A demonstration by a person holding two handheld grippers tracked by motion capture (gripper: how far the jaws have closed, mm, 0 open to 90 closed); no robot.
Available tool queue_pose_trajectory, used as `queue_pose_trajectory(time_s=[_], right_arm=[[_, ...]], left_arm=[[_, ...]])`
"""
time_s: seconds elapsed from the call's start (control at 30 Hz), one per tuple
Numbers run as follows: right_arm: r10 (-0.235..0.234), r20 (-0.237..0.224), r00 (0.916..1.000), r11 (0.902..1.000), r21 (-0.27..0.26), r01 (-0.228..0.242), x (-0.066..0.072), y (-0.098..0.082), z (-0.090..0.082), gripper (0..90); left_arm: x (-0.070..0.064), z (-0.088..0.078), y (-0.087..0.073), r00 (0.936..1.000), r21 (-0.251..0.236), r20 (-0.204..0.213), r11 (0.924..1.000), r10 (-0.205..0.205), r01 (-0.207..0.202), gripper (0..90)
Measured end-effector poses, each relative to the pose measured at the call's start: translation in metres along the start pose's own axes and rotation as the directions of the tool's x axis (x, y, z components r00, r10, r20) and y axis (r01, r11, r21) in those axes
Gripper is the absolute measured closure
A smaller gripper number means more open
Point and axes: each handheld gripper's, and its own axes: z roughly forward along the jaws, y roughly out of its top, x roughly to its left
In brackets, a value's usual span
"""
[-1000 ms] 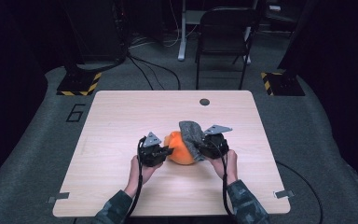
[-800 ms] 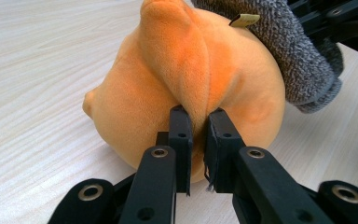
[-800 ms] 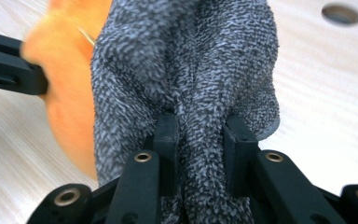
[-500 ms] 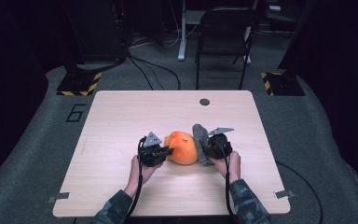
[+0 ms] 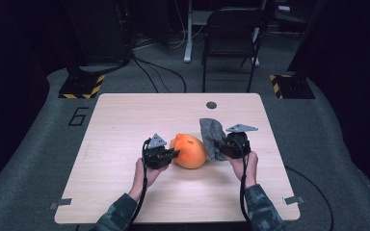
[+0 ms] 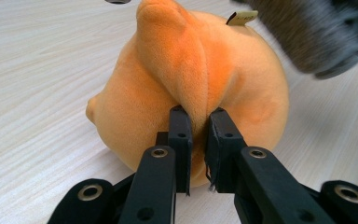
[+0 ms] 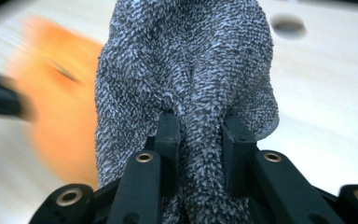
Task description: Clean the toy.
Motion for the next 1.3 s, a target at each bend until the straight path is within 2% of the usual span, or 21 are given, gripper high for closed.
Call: queue_pose_trajectory(time_s=[0.03, 0.07, 0.1, 0.13, 0.2, 0.23, 0.33, 0.43, 0.5, 0.53, 0.57, 0.6, 0.7, 0.8, 0.9, 0.93, 0.97, 1.0, 1.03, 1.1, 1.3], right_arm=[[-0.006, -0.027, 0.9996, 1.0, -0.006, 0.006, 0.006, 0.003, -0.002, 71.6], [-0.006, -0.027, 0.9996, 1.0, -0.006, 0.006, 0.006, 0.003, -0.002, 71.6], [-0.012, -0.055, 0.9984, 0.9999, -0.011, 0.012, 0.012, 0.004, 0.0, 71.6], [-0.027, -0.076, 0.9968, 0.9996, 0.004, 0.027, 0.018, 0.005, 0.004, 71.6], [-0.073, -0.079, 0.9942, 0.9953, 0.058, 0.078, 0.032, 0.001, 0.023, 71.5], [-0.083, -0.065, 0.9944, 0.9945, 0.058, 0.087, 0.033, 0.0, 0.027, 71.6], [-0.084, -0.058, 0.9948, 0.9948, 0.053, 0.087, 0.033, 0.002, 0.03, 71.6], [-0.094, -0.05, 0.9943, 0.9941, 0.05, 0.096, 0.033, 0.002, 0.032, 71.6], [-0.113, -0.044, 0.9926, 0.9923, 0.046, 0.115, 0.032, 0.003, 0.033, 71.5], [-0.113, -0.045, 0.9926, 0.9922, 0.048, 0.115, 0.032, 0.003, 0.034, 71.5], [-0.121, -0.039, 0.9918, 0.9914, 0.044, 0.123, 0.03, 0.004, 0.035, 71.5], [-0.126, -0.032, 0.9916, 0.9909, 0.045, 0.127, 0.029, 0.005, 0.036, 71.5], [-0.118, -0.033, 0.9925, 0.9921, 0.039, 0.119, 0.027, 0.006, 0.038, 71.5], [-0.112, -0.036, 0.9931, 0.9929, 0.037, 0.113, 0.024, 0.008, 0.04, 71.5], [-0.111, -0.035, 0.9932, 0.9933, 0.03, 0.112, 0.023, 0.009, 0.042, 71.5], [-0.107, -0.036, 0.9936, 0.9938, 0.026, 0.108, 0.023, 0.009, 0.043, 71.5], [-0.103, -0.036, 0.9941, 0.9945, 0.018, 0.103, 0.023, 0.009, 0.044, 71.5], [-0.101, -0.038, 0.9941, 0.9947, 0.012, 0.102, 0.023, 0.009, 0.045, 71.5], [-0.101, -0.038, 0.9941, 0.9947, 0.012, 0.102, 0.023, 0.009, 0.045, 71.5], [-0.096, -0.039, 0.9946, 0.9954, -0.002, 0.096, 0.022, 0.009, 0.046, 71.6], [-0.093, -0.025, 0.9954, 0.9954, -0.026, 0.092, 0.024, 0.009, 0.048, 72.1]], left_arm=[[0.0, 0.0, 0.0, 1.0, 0.0, -0.003, 1.0, 0.009, -0.009, 81.0], [0.0, 0.0, 0.0, 1.0, 0.0, -0.003, 1.0, 0.009, -0.009, 81.0], [0.0, 0.0, 0.0, 0.9999, 0.001, -0.005, 0.9999, 0.01, -0.01, 81.0], [0.001, 0.0, 0.0, 0.9999, 0.003, -0.006, 0.9999, 0.016, -0.016, 80.9], [0.001, 0.0, -0.001, 0.9999, 0.008, -0.009, 0.9999, 0.014, -0.014, 80.3], [0.002, -0.001, -0.002, 0.9999, 0.012, -0.009, 0.9999, 0.011, -0.011, 80.0], [0.003, -0.002, -0.003, 1.0, 0.013, -0.003, 0.9999, 0.004, -0.004, 78.4], [0.002, -0.002, -0.002, 0.9997, 0.022, -0.012, 0.9996, 0.019, -0.019, 75.3], [0.002, -0.003, 0.0, 0.9988, 0.033, -0.027, 0.9986, 0.041, -0.04, 67.2], [0.001, -0.003, 0.001, 0.9982, 0.038, -0.034, 0.9982, 0.048, -0.047, 61.2], [0.001, -0.004, 0.001, 0.9967, 0.051, -0.048, 0.9967, 0.065, -0.063, 50.5], [0.001, -0.003, 0.001, 0.9943, 0.069, -0.066, 0.9945, 0.083, -0.079, 46.8], [0.002, -0.001, 0.0, 0.9947, 0.07, -0.06, 0.9944, 0.083, -0.079, 40.5], [0.001, 0.002, -0.001, 0.994, 0.076, -0.047, 0.9925, 0.099, -0.095, 40.3], [-0.003, 0.006, -0.003, 0.9908, 0.076, -0.048, 0.9896, 0.126, -0.122, 45.0], [-0.002, 0.005, -0.003, 0.9897, 0.081, -0.045, 0.9879, 0.136, -0.132, 49.4], [-0.002, 0.005, -0.003, 0.9893, 0.075, -0.052, 0.9883, 0.137, -0.132, 61.6], [-0.001, 0.005, -0.004, 0.9882, 0.078, -0.047, 0.9868, 0.146, -0.142, 67.1], [-0.001, 0.004, -0.004, 0.9885, 0.076, -0.044, 0.9871, 0.145, -0.141, 67.1], [-0.002, 0.004, -0.004, 0.9892, 0.071, -0.051, 0.9885, 0.137, -0.134, 78.2], [-0.013, 0.0, -0.004, 0.9954, 0.056, -0.048, 0.9951, 0.084, -0.081, 83.8]])
